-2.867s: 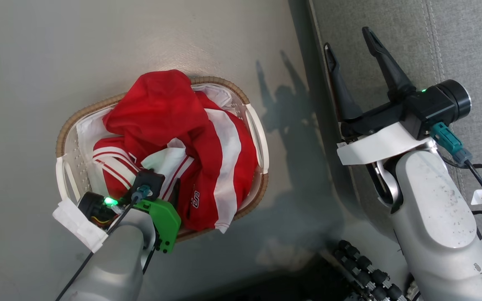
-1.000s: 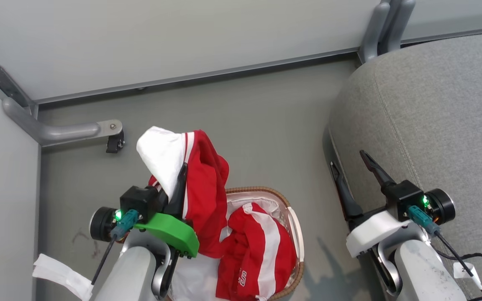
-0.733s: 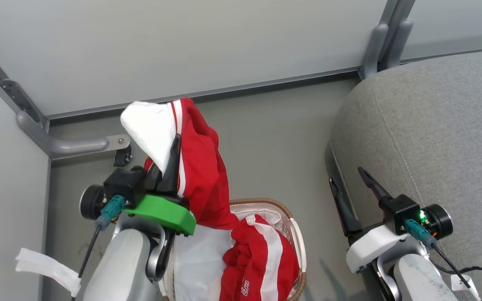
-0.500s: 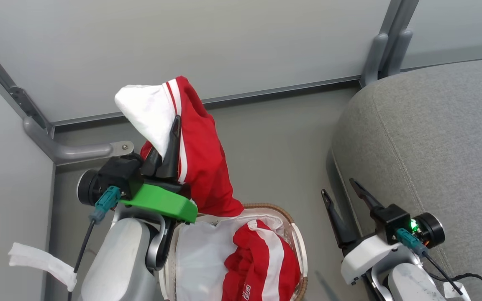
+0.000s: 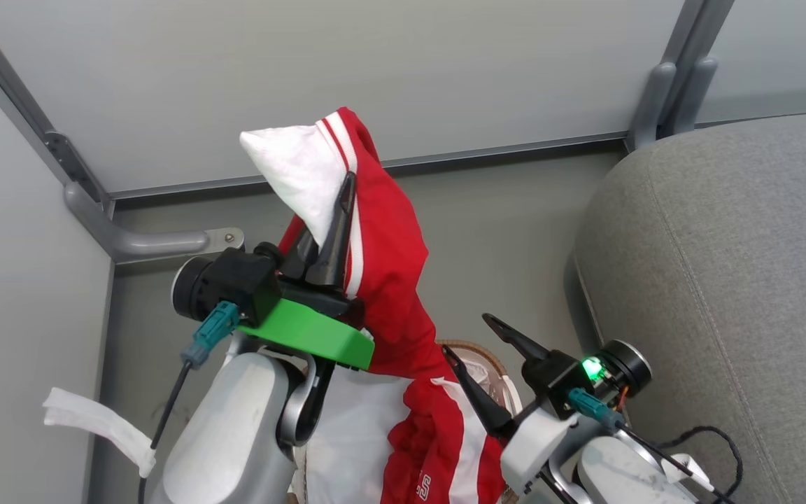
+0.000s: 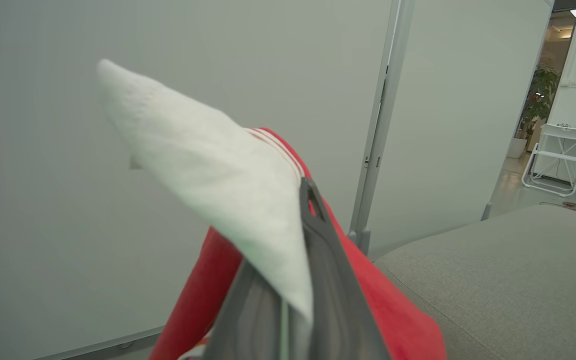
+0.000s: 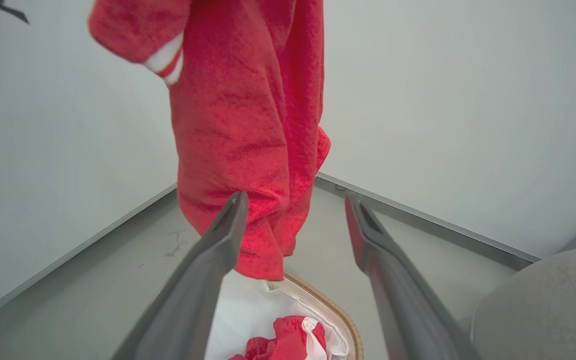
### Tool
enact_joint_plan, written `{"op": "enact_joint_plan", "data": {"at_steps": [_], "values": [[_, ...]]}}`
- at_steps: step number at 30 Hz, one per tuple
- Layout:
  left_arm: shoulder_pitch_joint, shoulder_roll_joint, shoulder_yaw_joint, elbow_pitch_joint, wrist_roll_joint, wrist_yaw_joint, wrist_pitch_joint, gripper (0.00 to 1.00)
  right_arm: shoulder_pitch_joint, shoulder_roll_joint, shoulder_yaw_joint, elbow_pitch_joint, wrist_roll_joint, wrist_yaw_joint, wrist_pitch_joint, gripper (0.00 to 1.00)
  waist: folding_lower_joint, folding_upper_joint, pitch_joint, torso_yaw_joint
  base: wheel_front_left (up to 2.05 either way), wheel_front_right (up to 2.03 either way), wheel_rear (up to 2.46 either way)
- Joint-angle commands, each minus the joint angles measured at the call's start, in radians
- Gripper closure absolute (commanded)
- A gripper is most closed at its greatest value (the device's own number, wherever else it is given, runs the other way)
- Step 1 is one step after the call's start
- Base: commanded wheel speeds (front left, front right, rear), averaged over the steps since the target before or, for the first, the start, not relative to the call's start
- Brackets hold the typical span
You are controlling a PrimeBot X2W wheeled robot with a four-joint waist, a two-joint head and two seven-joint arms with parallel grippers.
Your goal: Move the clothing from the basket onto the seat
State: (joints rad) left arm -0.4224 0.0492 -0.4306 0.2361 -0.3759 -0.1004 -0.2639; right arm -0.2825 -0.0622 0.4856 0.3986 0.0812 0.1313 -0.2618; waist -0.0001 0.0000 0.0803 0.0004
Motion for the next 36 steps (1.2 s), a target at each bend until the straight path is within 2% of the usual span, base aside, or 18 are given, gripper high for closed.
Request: {"op": "enact_joint_plan", "data": {"at_steps": [1,7,17,20,21,26,27,28,36], "values": [[-0.017,0.003,-0.015,-0.006,-0.011,0.005,-0.001,1.00,-0.032,-0.003,0.018,0.009,0.010,-0.001,-0.005,0.00,0.0001,0.0000,0.007,0.014,0.00,0.00,0.00],[-0.031,0.003,-0.088,-0.030,-0.036,0.017,-0.001,1.00,-0.134,0.004,0.084,0.059,0.038,-0.001,-0.005,0.00,0.0001,0.0000,0.016,0.045,0.00,0.00,0.00],[-0.043,0.003,-0.170,-0.058,-0.064,0.023,-0.001,1.00,-0.233,0.009,0.129,0.131,0.090,-0.001,-0.005,0.00,0.0001,0.0000,0.017,0.084,0.00,0.00,0.00],[-0.042,0.003,-0.181,-0.061,-0.073,0.026,-0.001,1.00,-0.244,0.009,0.155,0.151,0.117,-0.001,-0.005,0.93,0.0001,0.0000,0.013,0.090,0.00,0.00,0.00],[-0.041,0.003,-0.182,-0.060,-0.073,0.027,-0.001,1.00,-0.247,0.009,0.157,0.154,0.127,-0.001,-0.005,1.00,0.0001,0.0000,0.013,0.091,0.00,0.00,0.00],[-0.029,0.003,-0.174,-0.049,-0.065,0.030,-0.001,1.00,-0.236,0.009,0.135,0.147,0.145,-0.001,-0.005,1.00,0.0001,0.0000,0.013,0.084,0.00,0.00,0.00],[-0.026,0.003,-0.168,-0.050,-0.061,0.031,-0.001,0.74,-0.232,0.009,0.130,0.141,0.141,-0.001,-0.005,1.00,0.0001,0.0000,0.014,0.080,0.00,0.00,0.00],[-0.021,0.003,-0.162,-0.046,-0.057,0.034,-0.001,0.00,-0.227,0.009,0.120,0.134,0.134,-0.001,-0.005,1.00,0.0001,0.0000,0.014,0.075,0.00,0.00,0.00],[0.014,0.003,-0.106,0.007,-0.007,0.031,0.000,0.00,-0.150,0.010,0.010,0.063,0.105,-0.001,-0.005,1.00,0.0001,0.0000,0.005,0.009,0.00,0.00,0.00]]}}
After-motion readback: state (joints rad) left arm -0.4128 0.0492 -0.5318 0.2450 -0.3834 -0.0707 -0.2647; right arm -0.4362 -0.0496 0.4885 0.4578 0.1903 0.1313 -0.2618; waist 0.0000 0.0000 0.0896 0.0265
